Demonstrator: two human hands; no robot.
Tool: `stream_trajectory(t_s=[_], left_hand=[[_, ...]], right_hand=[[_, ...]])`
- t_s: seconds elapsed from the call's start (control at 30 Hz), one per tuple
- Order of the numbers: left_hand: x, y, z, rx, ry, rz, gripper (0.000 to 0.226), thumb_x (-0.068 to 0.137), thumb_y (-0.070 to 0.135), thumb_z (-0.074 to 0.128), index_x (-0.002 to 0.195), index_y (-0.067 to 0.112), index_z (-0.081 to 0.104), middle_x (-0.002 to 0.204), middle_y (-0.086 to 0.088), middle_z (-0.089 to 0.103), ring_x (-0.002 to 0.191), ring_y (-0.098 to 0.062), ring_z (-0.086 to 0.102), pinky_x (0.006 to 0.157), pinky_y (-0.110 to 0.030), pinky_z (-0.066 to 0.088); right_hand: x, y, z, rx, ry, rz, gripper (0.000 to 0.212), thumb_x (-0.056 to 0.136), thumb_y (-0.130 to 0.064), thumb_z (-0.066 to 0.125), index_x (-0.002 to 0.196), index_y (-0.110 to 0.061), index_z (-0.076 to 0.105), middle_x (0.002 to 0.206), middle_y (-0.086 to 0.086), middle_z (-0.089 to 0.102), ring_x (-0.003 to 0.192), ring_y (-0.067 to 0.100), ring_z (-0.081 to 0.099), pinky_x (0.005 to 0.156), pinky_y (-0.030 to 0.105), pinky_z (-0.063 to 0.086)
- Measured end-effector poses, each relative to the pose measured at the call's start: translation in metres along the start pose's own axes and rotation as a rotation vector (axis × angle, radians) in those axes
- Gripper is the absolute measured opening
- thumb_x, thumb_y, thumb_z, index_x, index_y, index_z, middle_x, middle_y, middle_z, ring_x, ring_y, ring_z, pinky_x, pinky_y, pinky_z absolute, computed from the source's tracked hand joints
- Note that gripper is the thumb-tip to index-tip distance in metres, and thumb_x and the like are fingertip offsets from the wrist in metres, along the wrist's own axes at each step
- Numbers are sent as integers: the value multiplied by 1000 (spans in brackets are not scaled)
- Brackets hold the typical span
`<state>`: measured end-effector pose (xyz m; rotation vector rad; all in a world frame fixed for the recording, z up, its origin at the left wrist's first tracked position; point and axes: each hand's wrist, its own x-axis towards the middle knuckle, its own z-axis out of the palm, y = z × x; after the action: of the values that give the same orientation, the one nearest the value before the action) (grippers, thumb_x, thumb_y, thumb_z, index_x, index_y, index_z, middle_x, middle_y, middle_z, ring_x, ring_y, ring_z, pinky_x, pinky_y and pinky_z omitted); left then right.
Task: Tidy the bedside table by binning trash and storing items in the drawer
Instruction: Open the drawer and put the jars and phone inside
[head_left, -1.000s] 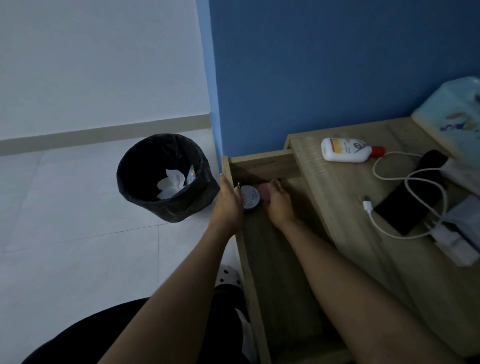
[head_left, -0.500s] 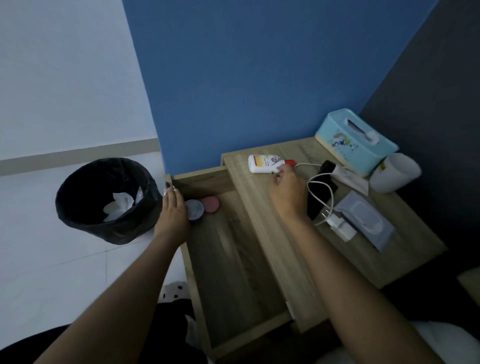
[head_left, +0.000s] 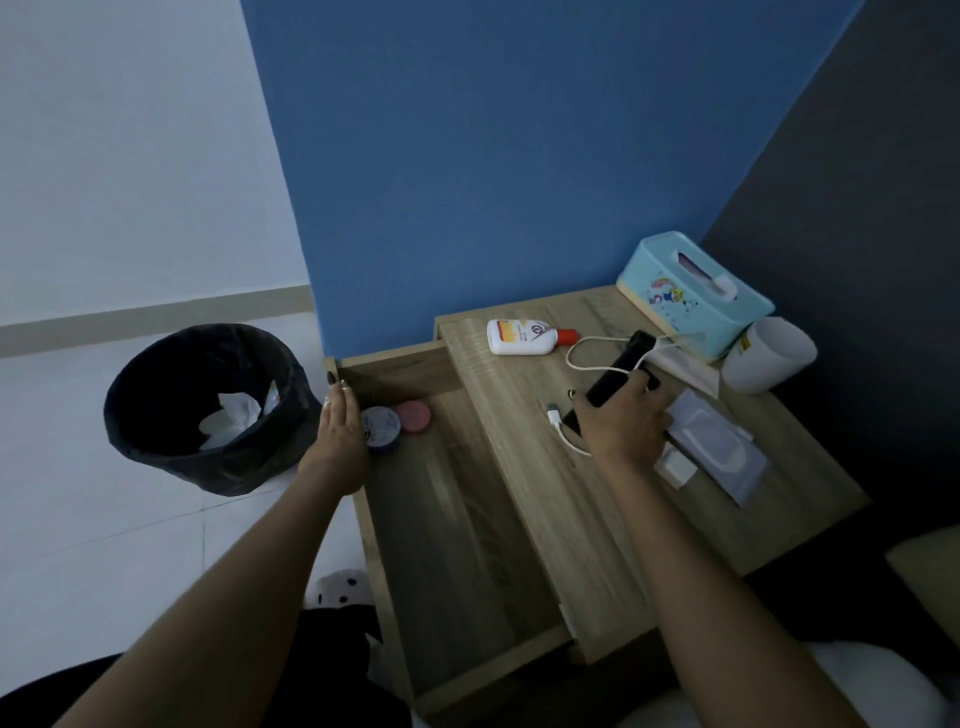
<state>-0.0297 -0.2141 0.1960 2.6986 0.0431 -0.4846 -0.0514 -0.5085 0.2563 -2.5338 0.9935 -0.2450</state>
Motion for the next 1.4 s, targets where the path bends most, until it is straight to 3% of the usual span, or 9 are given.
stream_trajectory(t_s=[0.23,0.4,0.5,0.63,0.87,0.97,1.13,1.27,1.4], left_hand=[[1,-2,3,-41,25,12,87,93,2,49,148,4,-18,158,-13,-24,149,-29,-9,121,-42,15],[3,-3,5,-60,15,5,90,92,5,51,149,8,-19,158,-10,-24,149,-29,-6,120,-44,19],[4,-4,6,-51,14,3,93,91,4,53,149,8,-20,158,-10,-25,149,-29,-6,120,-45,21],[3,-4,4,-56,7,15,90,92,4,51,149,8,-19,158,-10,-24,149,-29,-3,120,-45,21],[0,-8,1,-2,22,50,87,94,5,48,149,8,-18,159,-8,-23,149,-30,8,116,-42,32],[-2,-12,-5,9,22,82,73,98,14,37,151,10,-14,160,-6,-19,146,-30,22,110,-40,39],[-3,-14,-15,14,19,97,66,99,17,33,153,12,-6,161,-4,-13,141,-32,33,110,-43,37],[-3,-12,-11,15,23,80,68,97,15,33,152,10,-7,161,-3,-14,134,-34,43,101,-47,46],[-3,-13,-9,43,46,78,68,97,14,34,152,11,-4,162,-4,-10,139,-33,36,105,-46,42]], right_hand=[[1,-6,-5,207,-59,110,84,71,-24,80,139,-13,32,142,21,33,123,42,44,94,46,46],[18,-6,-21,672,-127,266,64,67,-18,77,126,-11,53,124,8,63,113,27,61,89,33,50],[18,-11,-28,894,-213,302,52,60,-18,76,109,-14,62,111,7,68,97,24,66,85,46,57],[10,-24,-31,1079,-392,352,12,77,-10,72,83,-17,64,101,11,70,97,27,67,84,48,56],[-26,-47,-20,1350,-508,350,35,84,-11,68,118,-14,60,114,16,67,101,26,67,80,43,59],[-61,-57,-12,1351,-620,213,36,87,-5,62,120,-17,59,113,14,68,100,27,67,84,43,58],[-119,-61,29,965,-795,133,58,80,-19,71,134,-26,52,104,-8,69,97,15,68,92,43,54],[-149,-45,57,772,-837,129,52,84,-18,68,134,-22,52,113,-2,65,93,9,63,75,23,51],[-157,-30,86,599,-865,118,57,88,-18,65,140,-23,44,131,2,58,106,14,60,86,29,51]])
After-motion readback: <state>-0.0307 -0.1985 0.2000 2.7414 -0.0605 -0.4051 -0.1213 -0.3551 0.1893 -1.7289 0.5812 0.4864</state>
